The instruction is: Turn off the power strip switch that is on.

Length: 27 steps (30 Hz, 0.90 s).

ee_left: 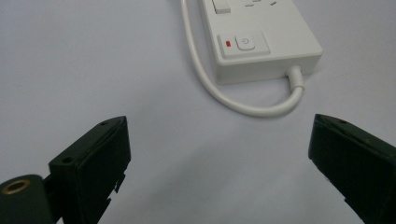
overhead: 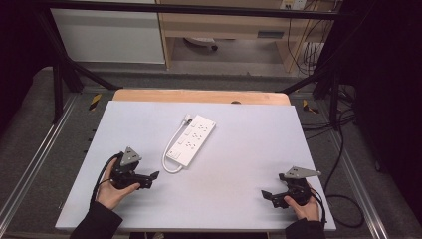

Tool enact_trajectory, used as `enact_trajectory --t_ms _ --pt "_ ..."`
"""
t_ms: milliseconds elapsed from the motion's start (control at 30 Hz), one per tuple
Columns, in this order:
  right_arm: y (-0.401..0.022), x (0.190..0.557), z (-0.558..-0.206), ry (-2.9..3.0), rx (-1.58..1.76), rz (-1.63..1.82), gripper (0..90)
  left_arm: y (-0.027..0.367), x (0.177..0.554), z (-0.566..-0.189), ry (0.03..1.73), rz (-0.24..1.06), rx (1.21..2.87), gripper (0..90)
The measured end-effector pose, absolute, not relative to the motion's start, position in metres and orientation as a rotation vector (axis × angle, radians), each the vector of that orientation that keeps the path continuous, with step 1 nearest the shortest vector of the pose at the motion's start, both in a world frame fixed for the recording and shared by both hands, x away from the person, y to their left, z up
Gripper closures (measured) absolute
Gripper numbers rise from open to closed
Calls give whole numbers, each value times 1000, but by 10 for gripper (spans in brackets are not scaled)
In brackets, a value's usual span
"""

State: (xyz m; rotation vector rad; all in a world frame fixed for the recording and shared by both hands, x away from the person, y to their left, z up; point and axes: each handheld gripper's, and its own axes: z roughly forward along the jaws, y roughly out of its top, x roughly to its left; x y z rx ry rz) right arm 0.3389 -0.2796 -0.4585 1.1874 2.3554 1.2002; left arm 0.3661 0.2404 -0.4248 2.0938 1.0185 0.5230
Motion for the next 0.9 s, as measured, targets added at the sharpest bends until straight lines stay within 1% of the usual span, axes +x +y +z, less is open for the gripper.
enact_trajectory --t_ms 200,467,900 --pt "-280 339 -458 2354 1201 1206 8 252 354 -433 1026 544 2094 56" --pt "-279 339 -459 2356 1200 1206 8 266 342 -442 1046 523 2070 52" --pt "-280 339 -459 2363 1199 1205 8 270 335 -451 1044 527 2092 51"
